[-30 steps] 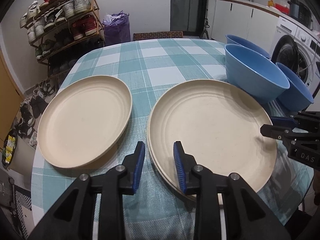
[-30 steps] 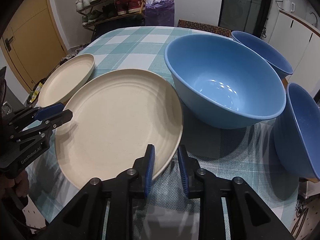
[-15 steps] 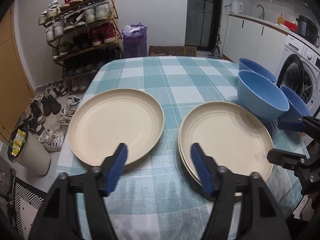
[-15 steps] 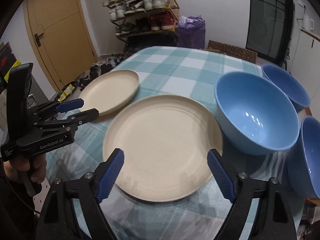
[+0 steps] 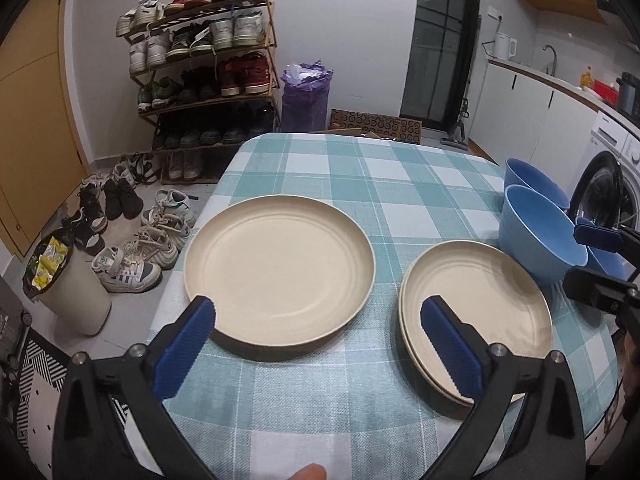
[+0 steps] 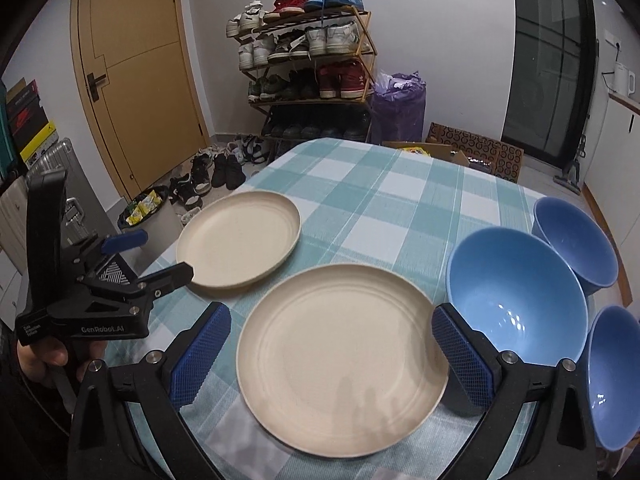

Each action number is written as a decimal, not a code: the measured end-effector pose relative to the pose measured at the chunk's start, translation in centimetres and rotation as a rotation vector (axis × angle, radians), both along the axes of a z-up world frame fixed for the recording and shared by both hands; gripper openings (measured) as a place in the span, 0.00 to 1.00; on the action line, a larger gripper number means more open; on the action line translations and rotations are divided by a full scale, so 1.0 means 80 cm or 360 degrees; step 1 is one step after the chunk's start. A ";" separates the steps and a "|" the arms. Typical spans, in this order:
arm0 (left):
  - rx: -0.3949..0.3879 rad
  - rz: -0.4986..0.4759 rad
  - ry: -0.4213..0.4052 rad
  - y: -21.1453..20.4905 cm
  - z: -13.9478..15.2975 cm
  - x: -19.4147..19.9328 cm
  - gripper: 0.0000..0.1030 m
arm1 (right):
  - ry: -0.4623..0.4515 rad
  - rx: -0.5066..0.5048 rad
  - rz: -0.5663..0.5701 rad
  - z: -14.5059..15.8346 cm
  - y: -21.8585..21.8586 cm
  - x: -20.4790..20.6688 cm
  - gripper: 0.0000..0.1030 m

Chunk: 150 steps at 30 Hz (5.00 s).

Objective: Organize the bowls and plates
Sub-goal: 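Open both tools and pull them back from the plates, then move both tools to the rim of the single flat cream plate, then close the left tool on the plate rim while the right tool grips it too, then lift the cream plate with both tools and carry it toward the stacked plates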

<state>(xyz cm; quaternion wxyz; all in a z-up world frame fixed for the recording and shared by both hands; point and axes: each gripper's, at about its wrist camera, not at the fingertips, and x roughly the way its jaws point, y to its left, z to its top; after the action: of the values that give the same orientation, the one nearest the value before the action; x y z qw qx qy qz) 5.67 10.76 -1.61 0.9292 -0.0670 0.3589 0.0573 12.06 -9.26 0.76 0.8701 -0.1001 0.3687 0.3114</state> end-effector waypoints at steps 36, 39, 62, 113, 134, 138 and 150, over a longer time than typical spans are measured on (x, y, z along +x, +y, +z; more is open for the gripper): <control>-0.0088 0.0331 0.0110 0.111 -0.045 0.040 1.00 | 0.0183 -0.0019 0.0039 -0.036 0.109 0.096 0.99; -0.0082 0.0339 0.0124 0.113 -0.050 0.043 1.00 | 0.0204 -0.0022 0.0046 -0.042 0.118 0.101 0.99; -0.0192 0.0315 0.0200 0.140 -0.082 0.068 0.98 | 0.0339 -0.0125 0.0082 -0.100 0.178 0.145 0.99; -0.0224 0.0280 0.0255 0.142 -0.097 0.067 0.17 | 0.0410 -0.0264 0.0133 -0.138 0.200 0.149 0.24; -0.0166 0.0281 0.0206 0.136 -0.083 0.057 0.16 | 0.0322 -0.0305 0.0124 -0.132 0.198 0.137 0.18; -0.0159 0.0279 0.0187 0.133 -0.077 0.054 0.16 | 0.0303 -0.0298 0.0121 -0.126 0.196 0.133 0.18; -0.0136 0.0265 0.0113 0.121 -0.050 0.040 0.16 | 0.0219 -0.0255 0.0098 -0.093 0.180 0.114 0.18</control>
<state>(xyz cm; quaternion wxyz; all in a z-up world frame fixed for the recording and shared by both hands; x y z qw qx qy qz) 8.90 20.45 -5.59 0.9042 -0.1340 0.3870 0.1213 21.19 5.13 -6.65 0.8220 -0.1589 0.4481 0.3137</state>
